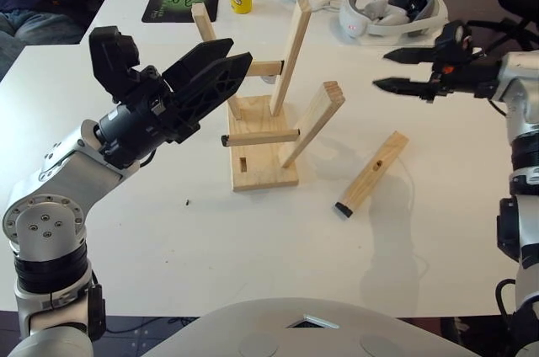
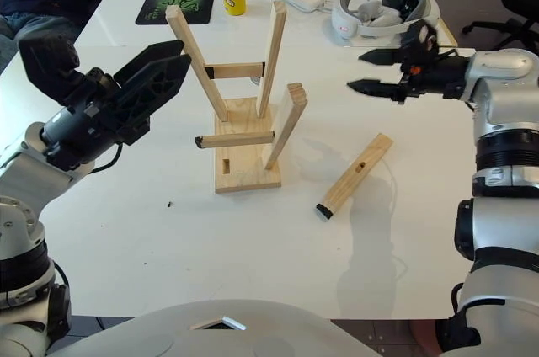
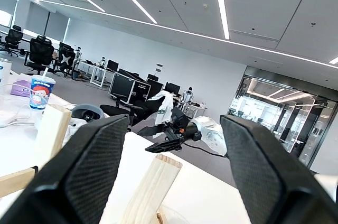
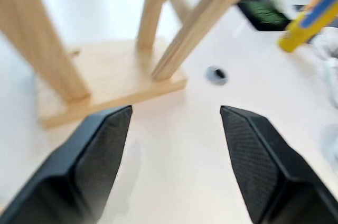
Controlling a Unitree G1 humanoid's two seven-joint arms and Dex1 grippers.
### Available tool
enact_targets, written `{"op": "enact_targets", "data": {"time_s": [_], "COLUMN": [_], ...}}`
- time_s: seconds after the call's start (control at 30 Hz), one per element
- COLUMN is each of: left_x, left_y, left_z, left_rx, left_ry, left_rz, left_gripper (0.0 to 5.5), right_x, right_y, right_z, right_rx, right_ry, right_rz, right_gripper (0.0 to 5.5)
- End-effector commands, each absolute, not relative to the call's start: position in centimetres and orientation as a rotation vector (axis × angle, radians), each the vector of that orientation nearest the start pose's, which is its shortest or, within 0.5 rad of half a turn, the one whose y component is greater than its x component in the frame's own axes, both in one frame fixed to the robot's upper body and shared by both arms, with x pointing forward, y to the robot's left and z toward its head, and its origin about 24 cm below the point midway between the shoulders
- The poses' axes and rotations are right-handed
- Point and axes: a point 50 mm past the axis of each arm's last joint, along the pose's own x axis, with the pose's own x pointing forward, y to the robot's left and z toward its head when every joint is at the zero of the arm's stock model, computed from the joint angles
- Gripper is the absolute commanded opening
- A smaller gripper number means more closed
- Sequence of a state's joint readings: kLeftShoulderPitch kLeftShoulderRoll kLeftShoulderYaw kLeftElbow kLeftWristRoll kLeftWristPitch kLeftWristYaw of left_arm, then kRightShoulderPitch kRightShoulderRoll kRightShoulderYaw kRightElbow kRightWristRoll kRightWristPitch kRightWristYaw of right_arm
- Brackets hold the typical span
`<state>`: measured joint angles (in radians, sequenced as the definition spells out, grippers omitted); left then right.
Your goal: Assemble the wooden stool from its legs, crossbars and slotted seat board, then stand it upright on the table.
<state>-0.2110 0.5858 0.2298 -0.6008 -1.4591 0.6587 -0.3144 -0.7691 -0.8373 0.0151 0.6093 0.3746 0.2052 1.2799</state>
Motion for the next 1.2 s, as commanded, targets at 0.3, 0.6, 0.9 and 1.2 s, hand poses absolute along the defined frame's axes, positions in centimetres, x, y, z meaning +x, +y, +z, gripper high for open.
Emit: {"op": "enact_targets", "data": {"time_s": [0.3,0.6,0.9,1.2], "left_x": [20.6,20.8,21.1,21.2], "left_y": [17.1,16.6,16.3,16.2], "left_z": [21.1,21.4,21.6,21.7], "left_rx": [-0.518,-0.522,-0.524,-0.522], "left_ry": [-0.173,-0.187,-0.187,-0.195], "left_rz": [-0.877,-0.887,-0.911,-0.919], "left_gripper": [3.22,3.22,3.22,3.22], "right_x": [27.7,25.6,25.4,25.8], "right_y": [-23.4,-21.2,-21.0,-20.6], "right_z": [12.5,11.6,8.7,7.8], "right_rx": [0.075,-0.062,0.051,0.054], "right_ry": [0.487,0.661,0.858,0.918], "right_rz": [0.32,-0.109,-0.337,-0.327], "right_gripper": [4.83,5.38,5.38,4.29]}}
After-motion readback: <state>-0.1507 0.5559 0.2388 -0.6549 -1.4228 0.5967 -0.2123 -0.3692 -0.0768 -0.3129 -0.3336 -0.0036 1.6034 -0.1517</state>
